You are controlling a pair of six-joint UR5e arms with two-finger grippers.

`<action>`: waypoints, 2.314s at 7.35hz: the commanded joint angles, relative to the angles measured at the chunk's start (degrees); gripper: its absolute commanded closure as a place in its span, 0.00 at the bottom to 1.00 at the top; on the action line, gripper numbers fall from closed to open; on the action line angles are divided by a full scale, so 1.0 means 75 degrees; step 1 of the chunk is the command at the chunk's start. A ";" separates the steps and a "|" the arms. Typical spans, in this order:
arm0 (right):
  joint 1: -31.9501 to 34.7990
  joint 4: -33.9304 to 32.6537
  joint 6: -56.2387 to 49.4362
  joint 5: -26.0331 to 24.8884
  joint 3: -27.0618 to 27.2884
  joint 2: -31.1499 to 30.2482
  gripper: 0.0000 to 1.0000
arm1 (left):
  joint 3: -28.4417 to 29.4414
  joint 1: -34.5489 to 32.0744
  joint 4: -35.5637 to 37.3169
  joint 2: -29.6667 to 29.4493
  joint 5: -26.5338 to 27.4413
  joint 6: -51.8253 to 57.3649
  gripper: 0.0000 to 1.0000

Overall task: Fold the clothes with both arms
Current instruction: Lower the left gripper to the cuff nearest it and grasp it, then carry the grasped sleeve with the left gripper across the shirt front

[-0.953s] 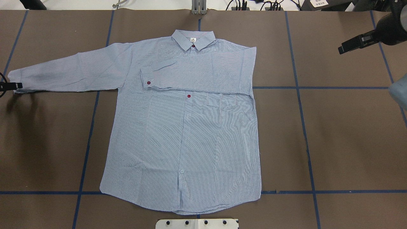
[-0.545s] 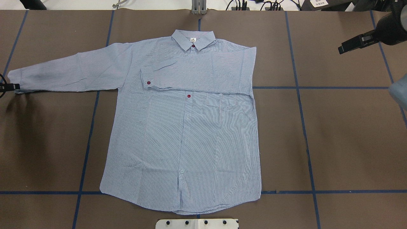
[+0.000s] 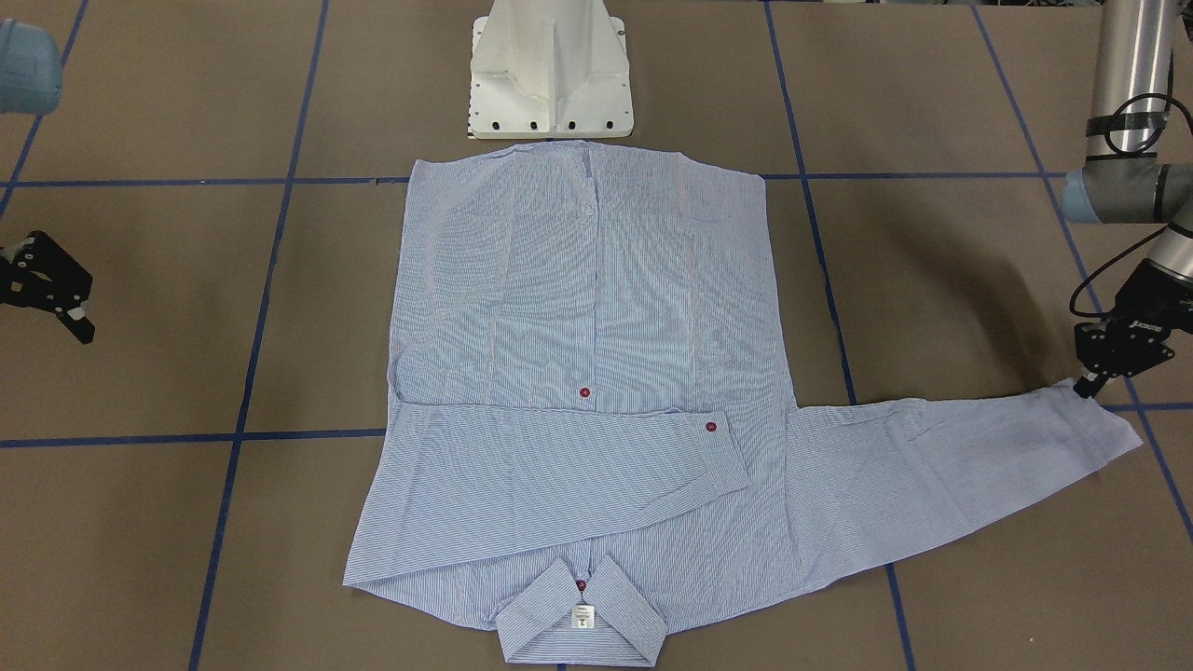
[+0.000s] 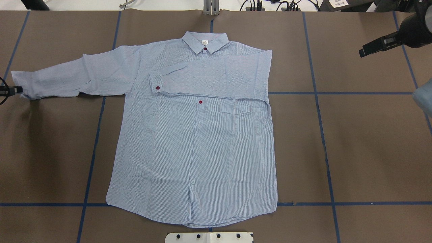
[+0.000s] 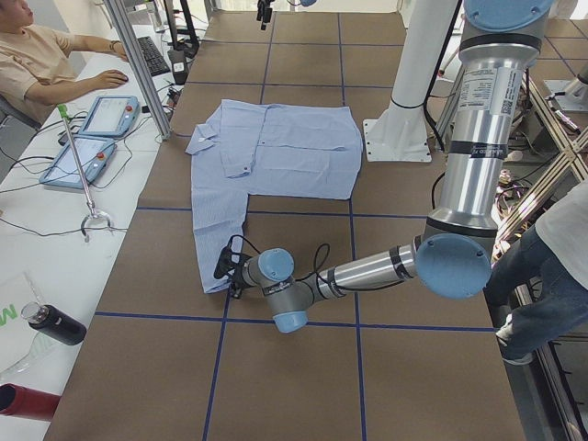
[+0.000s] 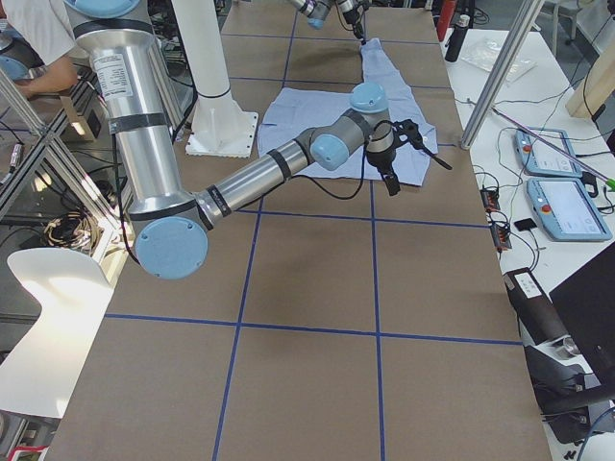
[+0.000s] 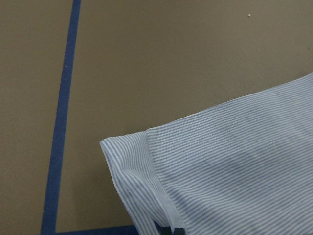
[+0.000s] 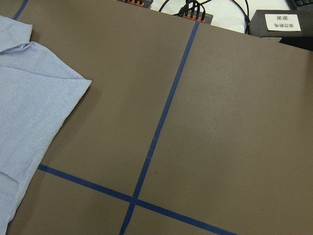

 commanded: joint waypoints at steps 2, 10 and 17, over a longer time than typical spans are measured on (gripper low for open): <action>0.0000 0.0000 0.0010 -0.0023 -0.0022 0.0000 0.00 | -0.1722 -0.0008 0.1693 -0.0158 -0.0279 -0.0028 1.00; 0.0000 0.0000 0.0197 -0.0035 0.0013 0.0000 0.00 | -0.4262 0.2907 0.8499 -0.4152 0.1900 -0.3438 1.00; 0.0000 0.0000 0.0197 -0.0035 -0.0010 0.0000 0.00 | -0.2727 0.3975 0.8441 -0.6065 0.2966 -0.4282 1.00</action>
